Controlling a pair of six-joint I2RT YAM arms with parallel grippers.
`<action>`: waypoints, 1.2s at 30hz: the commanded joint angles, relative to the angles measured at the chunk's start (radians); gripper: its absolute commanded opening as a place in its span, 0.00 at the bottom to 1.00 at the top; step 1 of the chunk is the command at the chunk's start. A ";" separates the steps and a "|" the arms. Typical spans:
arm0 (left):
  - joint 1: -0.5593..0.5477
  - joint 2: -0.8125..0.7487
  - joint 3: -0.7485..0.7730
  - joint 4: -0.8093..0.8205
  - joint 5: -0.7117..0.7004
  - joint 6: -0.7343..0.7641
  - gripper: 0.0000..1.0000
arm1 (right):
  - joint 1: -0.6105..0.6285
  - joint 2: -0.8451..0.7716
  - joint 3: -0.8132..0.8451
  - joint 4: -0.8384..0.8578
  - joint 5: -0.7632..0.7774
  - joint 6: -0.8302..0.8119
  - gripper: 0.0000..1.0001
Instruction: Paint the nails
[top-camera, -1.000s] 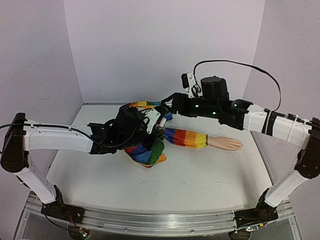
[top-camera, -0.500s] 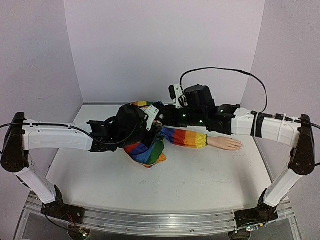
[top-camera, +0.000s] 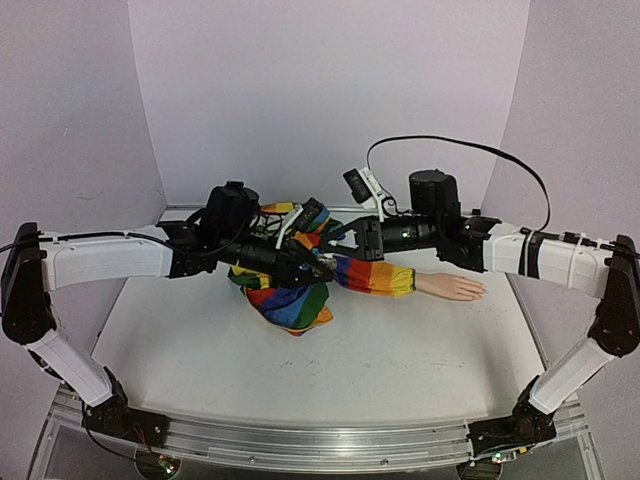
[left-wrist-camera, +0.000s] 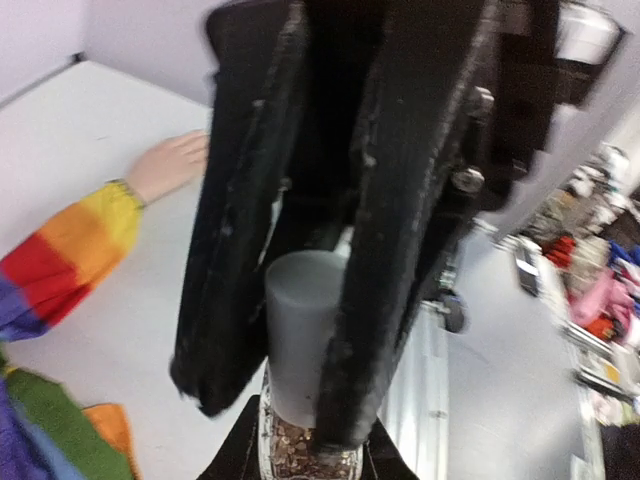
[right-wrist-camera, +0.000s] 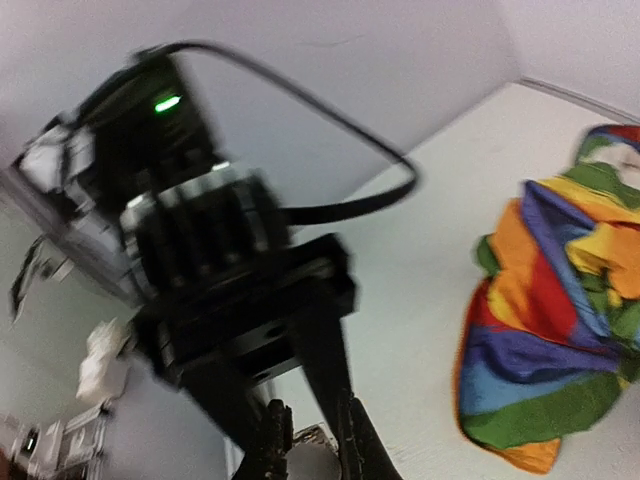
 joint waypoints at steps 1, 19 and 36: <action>0.007 -0.081 0.031 0.101 0.647 -0.008 0.00 | -0.016 -0.057 0.004 0.180 -0.611 -0.142 0.00; -0.004 -0.139 -0.086 0.090 -0.595 -0.040 0.00 | -0.021 -0.133 0.052 -0.096 0.507 0.140 0.78; -0.120 -0.039 -0.007 0.074 -0.752 -0.047 0.00 | 0.123 0.101 0.231 -0.141 0.598 0.244 0.49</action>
